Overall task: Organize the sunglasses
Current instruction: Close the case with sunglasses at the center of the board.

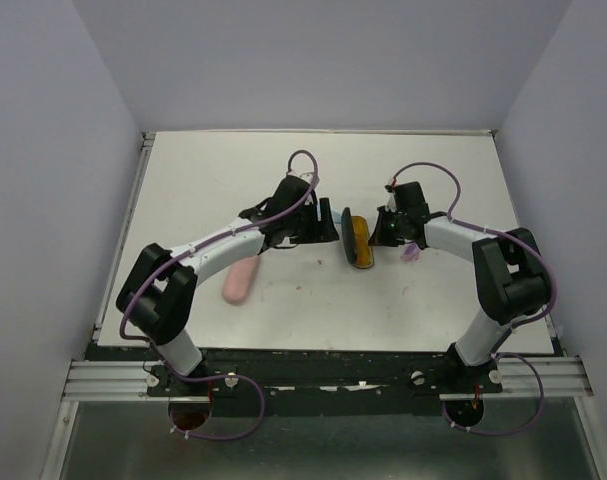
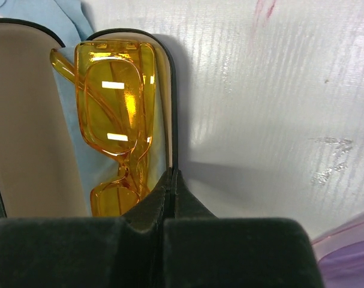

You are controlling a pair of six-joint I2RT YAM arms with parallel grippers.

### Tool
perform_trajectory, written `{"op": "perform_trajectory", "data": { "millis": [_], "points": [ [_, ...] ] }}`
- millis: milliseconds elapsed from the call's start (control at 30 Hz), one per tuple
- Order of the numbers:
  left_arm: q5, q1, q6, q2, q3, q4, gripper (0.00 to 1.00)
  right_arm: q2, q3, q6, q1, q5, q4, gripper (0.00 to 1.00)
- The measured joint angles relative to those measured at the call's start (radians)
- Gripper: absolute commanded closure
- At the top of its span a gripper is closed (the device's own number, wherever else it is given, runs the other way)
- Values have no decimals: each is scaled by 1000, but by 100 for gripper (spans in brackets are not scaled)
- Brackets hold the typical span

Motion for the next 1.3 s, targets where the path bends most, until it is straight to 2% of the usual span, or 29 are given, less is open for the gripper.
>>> {"op": "perform_trajectory", "data": {
  "millis": [400,600,767,933,1133,1200,1300],
  "points": [
    [34,4,-30,191,113,-8,31,-8,-39,14,0,-51,74,99],
    [66,2,-47,246,166,-12,42,-8,-48,13,0,-56,86,99],
    [79,-7,-52,296,240,-35,42,-8,-56,12,0,-56,97,99],
    [67,-40,-51,374,372,-128,42,-8,-64,11,-4,-59,109,99],
    [-1,-70,-50,492,563,-322,48,-17,-72,23,-4,-71,123,99],
    [-20,-69,-54,525,603,-391,49,-31,-73,29,-4,-78,129,96],
    [-25,-64,-72,536,623,-432,49,-42,-79,43,-2,-81,129,83]
  ]
}}
